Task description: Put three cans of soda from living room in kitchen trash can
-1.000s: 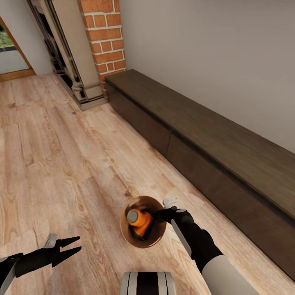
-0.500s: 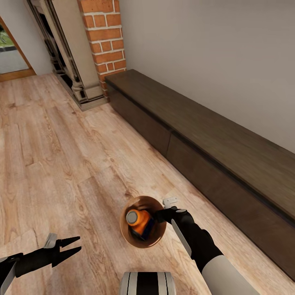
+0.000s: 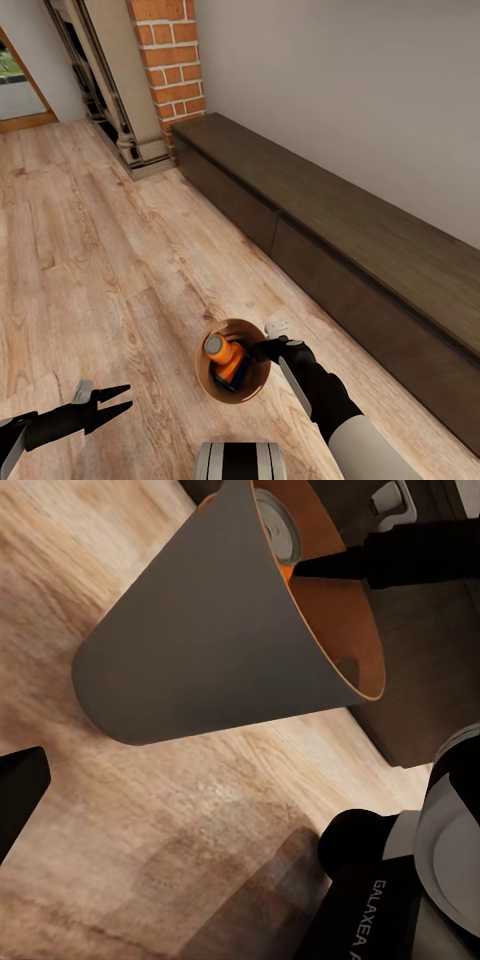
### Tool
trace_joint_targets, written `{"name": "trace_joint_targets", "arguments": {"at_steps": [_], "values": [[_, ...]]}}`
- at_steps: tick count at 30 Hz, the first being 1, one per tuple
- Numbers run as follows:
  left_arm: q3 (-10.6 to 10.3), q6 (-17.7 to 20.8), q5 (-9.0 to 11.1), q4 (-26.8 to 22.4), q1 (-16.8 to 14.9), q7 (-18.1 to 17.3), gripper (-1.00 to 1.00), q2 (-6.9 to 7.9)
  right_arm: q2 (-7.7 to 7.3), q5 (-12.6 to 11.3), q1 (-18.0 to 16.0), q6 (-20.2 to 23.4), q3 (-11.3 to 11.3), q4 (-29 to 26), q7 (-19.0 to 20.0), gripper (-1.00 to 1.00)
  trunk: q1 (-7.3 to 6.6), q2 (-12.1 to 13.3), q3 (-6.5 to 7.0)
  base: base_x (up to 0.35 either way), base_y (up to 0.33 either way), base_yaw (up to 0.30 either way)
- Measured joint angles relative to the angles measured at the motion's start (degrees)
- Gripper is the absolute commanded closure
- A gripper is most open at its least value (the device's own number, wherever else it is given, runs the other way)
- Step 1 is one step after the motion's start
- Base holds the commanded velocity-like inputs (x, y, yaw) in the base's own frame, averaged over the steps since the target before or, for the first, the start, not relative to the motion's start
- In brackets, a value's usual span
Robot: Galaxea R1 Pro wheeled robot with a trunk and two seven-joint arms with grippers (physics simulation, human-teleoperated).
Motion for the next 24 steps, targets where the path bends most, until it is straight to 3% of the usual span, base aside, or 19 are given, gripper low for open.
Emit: {"name": "trace_joint_targets", "arguments": {"at_steps": [24], "values": [[-0.03, 0.03, 0.00, 0.00, 0.00, 0.02, -1.00, 0.00, 0.00, -0.03, 0.00, 0.00, 0.00, 0.00, 0.05, -1.00, 0.00, 0.00, 0.00, 0.000, 0.000, 0.000]]}}
